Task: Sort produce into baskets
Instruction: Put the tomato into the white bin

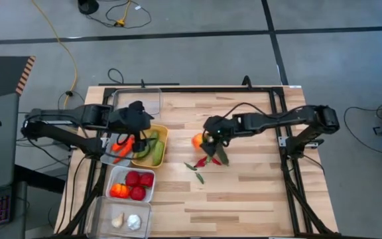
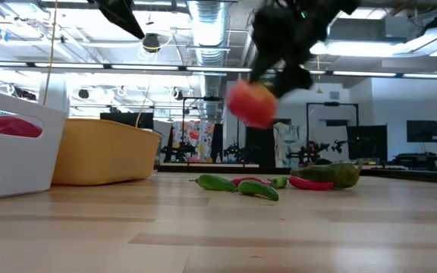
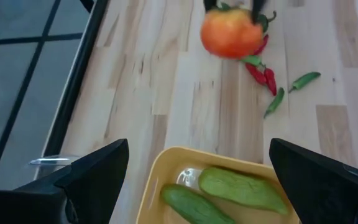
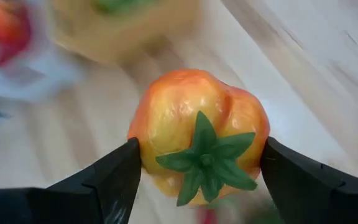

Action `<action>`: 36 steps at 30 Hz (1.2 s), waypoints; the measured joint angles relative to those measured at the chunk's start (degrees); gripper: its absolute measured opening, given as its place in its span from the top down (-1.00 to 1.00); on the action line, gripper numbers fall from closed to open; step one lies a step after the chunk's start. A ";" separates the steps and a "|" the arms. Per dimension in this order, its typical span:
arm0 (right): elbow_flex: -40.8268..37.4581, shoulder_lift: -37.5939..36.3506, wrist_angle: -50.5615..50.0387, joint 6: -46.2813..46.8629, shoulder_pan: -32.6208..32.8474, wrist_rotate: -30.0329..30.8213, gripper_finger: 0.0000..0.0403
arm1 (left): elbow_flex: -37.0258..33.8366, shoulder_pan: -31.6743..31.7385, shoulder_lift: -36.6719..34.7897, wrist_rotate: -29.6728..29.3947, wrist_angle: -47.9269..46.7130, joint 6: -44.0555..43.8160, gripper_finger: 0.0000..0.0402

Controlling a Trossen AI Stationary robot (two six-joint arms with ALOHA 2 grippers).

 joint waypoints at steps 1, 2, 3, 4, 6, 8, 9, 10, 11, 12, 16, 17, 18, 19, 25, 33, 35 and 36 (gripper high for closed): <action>0.03 0.36 3.77 -0.43 0.87 0.00 -0.62 | 0.00 0.00 -0.49 -0.01 0.01 0.25 -0.88; 0.07 0.60 7.58 -1.05 1.79 0.00 -0.62 | 0.00 0.00 -0.95 -0.08 0.02 0.42 -0.88; 0.07 0.75 10.55 -1.62 2.74 0.00 -0.62 | 0.00 0.00 -1.30 -0.40 0.09 0.59 -0.88; 0.07 1.18 13.35 -2.23 3.67 0.00 -0.62 | 0.00 0.00 -1.61 -0.86 0.26 0.83 -0.88; 0.11 2.61 21.49 -2.97 5.41 0.00 -0.62 | 0.00 0.00 -2.28 -1.99 0.29 1.13 -0.88; 0.04 3.69 26.30 -4.34 7.32 0.06 -0.62 | 0.00 0.00 -2.66 -2.94 0.39 1.22 -0.88; 0.05 5.02 30.72 -5.21 8.10 0.17 -0.62 | 0.02 0.01 -2.86 -3.03 0.42 1.59 -0.88; 0.20 5.72 34.89 -5.86 8.80 0.20 -0.62 | 0.01 0.16 -3.19 -3.01 0.39 2.02 -0.88; 0.15 6.57 36.93 -6.48 9.69 0.17 -0.62 | -0.02 0.27 -3.27 -2.97 0.43 2.31 -0.88; 0.01 8.05 39.61 -6.97 10.46 0.20 -0.62 | 0.00 0.28 -3.32 -2.83 0.86 2.41 -0.88; 0.58 14.37 52.23 -7.44 12.43 0.13 -0.62 | 0.00 0.59 -3.90 -2.80 1.57 1.96 -0.88; 1.62 16.15 54.66 -7.45 12.77 0.13 -0.62 | 0.04 0.68 -4.24 -2.82 1.98 1.96 -0.88; 2.33 17.96 56.30 -7.46 13.10 0.17 -0.62 | 0.01 0.70 -4.36 -2.80 1.81 1.95 -0.88; 3.35 19.84 57.03 -7.46 13.41 0.15 -0.62 | -0.01 0.70 -4.33 -2.71 1.89 1.96 -0.88; 14.28 31.81 60.39 -7.79 14.38 0.05 -0.62 | -0.02 0.72 -4.08 -2.53 3.86 1.96 -0.88; 27.64 43.39 60.23 -8.88 14.65 -1.27 -0.62 | -0.02 0.74 -3.75 -2.43 4.15 1.90 -0.88; 29.67 45.11 60.31 -8.90 14.59 -2.39 -0.62 | -0.02 0.74 -3.75 -2.43 4.26 1.83 -0.88; 30.40 45.82 60.12 -8.90 14.57 -2.81 -0.63 | -0.02 0.74 -3.76 -2.43 4.28 1.83 -0.88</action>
